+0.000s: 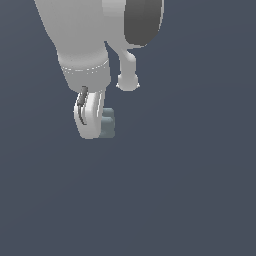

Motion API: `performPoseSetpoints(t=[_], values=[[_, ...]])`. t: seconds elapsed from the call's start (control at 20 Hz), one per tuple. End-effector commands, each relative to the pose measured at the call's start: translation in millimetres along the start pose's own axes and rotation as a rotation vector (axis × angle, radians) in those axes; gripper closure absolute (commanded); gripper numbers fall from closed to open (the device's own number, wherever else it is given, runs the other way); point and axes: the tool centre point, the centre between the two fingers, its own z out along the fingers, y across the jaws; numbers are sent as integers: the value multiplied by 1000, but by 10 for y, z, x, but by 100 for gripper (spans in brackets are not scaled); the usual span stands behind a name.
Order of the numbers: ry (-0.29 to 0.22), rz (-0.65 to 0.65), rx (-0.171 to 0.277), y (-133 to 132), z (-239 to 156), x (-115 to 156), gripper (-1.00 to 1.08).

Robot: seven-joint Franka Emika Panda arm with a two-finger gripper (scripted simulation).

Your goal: Pick up the object and move it to a goal position.

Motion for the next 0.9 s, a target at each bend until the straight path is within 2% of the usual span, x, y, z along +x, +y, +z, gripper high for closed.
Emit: performPoseSetpoints(t=[0.0,0.4,0.85], values=[[0,0,-1,-59,-139,-15,108],[-2,-1,-1,-184,-396,-42,108],[-2,-1,-1,-229,-474,-47,108]])
